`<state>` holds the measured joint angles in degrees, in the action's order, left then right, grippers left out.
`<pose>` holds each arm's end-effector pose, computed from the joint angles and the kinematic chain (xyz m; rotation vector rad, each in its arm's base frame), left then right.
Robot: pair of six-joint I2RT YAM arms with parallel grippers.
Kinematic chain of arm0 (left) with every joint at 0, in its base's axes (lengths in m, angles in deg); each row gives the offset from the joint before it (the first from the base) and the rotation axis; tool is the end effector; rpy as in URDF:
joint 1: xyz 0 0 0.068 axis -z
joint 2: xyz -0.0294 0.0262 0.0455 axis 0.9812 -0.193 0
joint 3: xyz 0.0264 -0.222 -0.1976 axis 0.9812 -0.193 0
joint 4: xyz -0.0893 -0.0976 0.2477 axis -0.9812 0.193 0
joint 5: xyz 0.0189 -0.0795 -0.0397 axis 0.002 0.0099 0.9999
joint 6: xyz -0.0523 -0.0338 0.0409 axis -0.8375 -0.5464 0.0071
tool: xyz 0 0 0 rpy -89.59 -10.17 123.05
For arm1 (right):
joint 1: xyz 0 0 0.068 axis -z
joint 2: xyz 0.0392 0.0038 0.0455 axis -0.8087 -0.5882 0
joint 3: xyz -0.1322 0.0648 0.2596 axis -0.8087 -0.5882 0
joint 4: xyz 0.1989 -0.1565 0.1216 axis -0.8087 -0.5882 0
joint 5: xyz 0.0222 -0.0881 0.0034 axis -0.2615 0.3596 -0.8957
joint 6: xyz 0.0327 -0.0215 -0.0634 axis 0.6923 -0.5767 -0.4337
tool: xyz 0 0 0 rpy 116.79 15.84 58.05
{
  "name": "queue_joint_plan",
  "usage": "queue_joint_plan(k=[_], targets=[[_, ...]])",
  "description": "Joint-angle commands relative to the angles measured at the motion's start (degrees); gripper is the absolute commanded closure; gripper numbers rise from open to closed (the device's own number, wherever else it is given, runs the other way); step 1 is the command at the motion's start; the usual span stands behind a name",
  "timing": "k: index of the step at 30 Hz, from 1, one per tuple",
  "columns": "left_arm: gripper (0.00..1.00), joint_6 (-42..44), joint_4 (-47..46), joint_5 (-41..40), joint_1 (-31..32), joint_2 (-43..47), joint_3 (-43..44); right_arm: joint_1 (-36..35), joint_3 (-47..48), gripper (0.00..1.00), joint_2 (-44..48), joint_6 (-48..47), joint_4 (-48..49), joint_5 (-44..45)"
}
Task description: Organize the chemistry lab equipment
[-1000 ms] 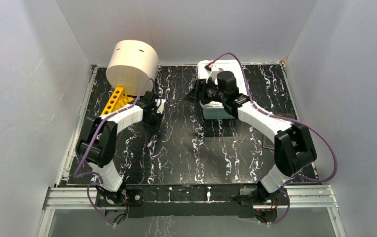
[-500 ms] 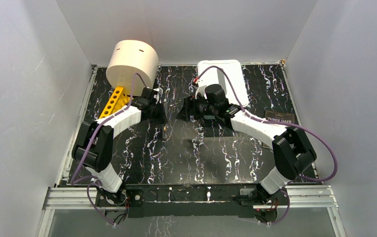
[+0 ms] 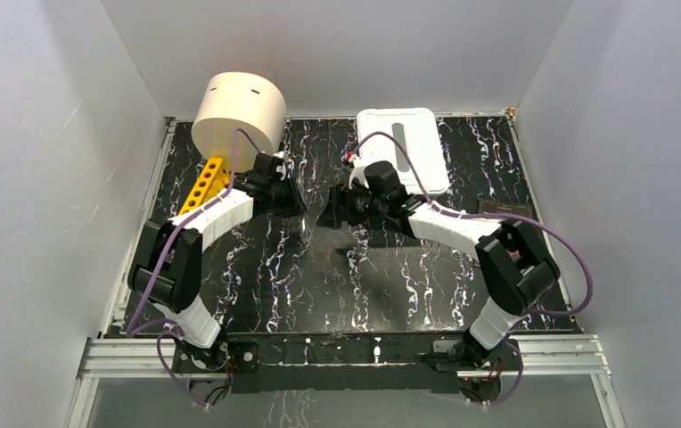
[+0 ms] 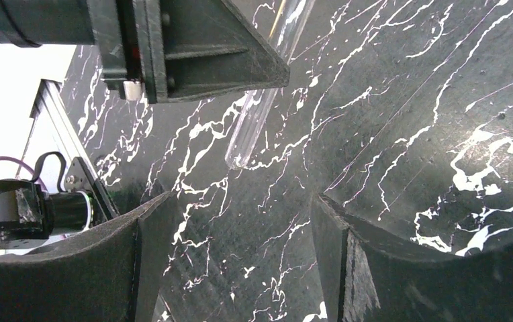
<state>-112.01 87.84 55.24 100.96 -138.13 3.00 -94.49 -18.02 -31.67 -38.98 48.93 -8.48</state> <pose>0.3665 -0.1598 0.2133 -0.1354 2.4117 -0.6537 0.2996 0.2859 0.2354 -0.5031 2.1410 1.0834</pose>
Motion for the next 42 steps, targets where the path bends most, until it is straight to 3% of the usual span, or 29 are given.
queue_joint_plan(k=[1,15,20,30,42], targets=[[0.8,-3.1,-1.2,2.2,-0.8,1.5,2.1,-0.5,1.5,0.2,-1.8,1.1,4.3,-1.0],[0.8,-9.9,-3.5,2.1,-1.1,3.4,2.3,-0.5,7.6,0.22,-10.5,7.8,8.1,-4.2],[0.8,-12.9,-3.6,2.8,-1.3,4.3,2.5,-0.6,8.3,0.24,-11.6,8.5,6.4,-1.3],[0.8,-13.6,-3.6,3.7,-1.3,4.2,3.4,-0.6,10.8,0.3,-14.7,9.4,7.2,-5.3],[0.79,-13.0,-3.2,3.2,-1.5,5.1,3.2,-0.5,10.5,0.46,-14.9,11.0,12.4,-8.1]])
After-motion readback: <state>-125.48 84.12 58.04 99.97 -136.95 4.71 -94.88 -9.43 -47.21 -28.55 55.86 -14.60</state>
